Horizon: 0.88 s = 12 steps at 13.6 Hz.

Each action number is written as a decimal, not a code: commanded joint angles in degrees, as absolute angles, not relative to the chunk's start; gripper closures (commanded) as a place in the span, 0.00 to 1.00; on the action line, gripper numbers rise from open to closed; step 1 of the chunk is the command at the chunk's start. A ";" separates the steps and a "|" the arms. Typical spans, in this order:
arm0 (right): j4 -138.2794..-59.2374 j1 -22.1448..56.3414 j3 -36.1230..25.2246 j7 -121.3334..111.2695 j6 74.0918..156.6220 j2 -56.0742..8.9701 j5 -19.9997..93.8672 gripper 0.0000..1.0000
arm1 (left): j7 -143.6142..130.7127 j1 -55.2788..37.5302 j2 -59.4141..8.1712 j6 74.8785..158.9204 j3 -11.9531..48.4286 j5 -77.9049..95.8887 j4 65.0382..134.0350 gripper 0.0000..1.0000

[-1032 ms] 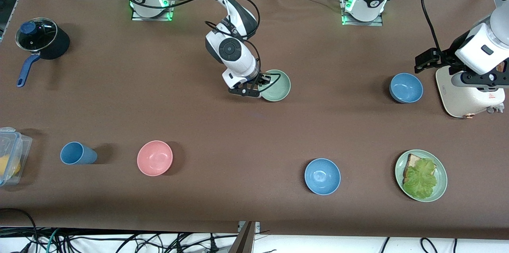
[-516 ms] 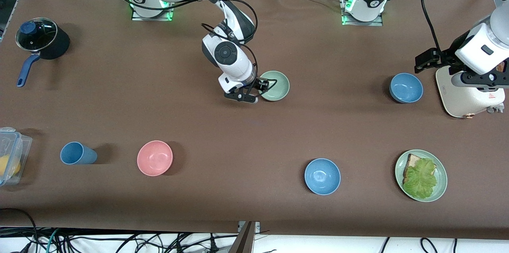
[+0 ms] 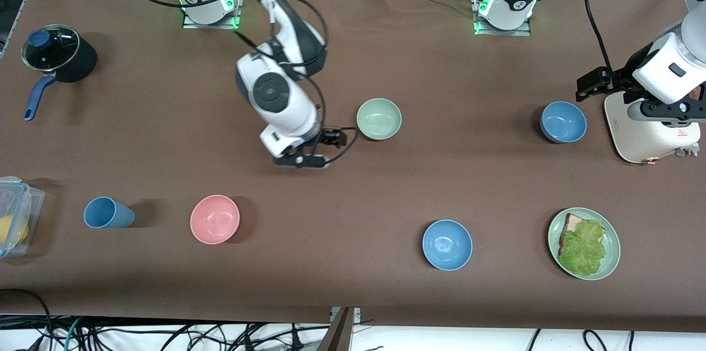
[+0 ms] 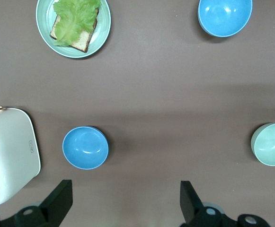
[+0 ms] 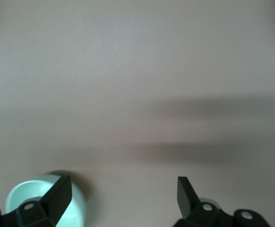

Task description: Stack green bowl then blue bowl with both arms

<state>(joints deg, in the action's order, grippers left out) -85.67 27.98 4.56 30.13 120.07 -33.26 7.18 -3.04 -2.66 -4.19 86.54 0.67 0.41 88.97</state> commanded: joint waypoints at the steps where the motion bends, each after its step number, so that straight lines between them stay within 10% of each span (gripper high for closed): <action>1: -85.87 22.08 4.23 20.25 115.94 -30.94 6.50 0.01 | -2.55 -2.46 -4.66 84.73 0.97 -0.88 88.07 0.00; 12: -85.78 19.60 -13.79 -0.52 103.02 -22.95 6.85 0.01 | 20.02 4.39 -6.15 96.75 0.53 -1.05 100.97 0.00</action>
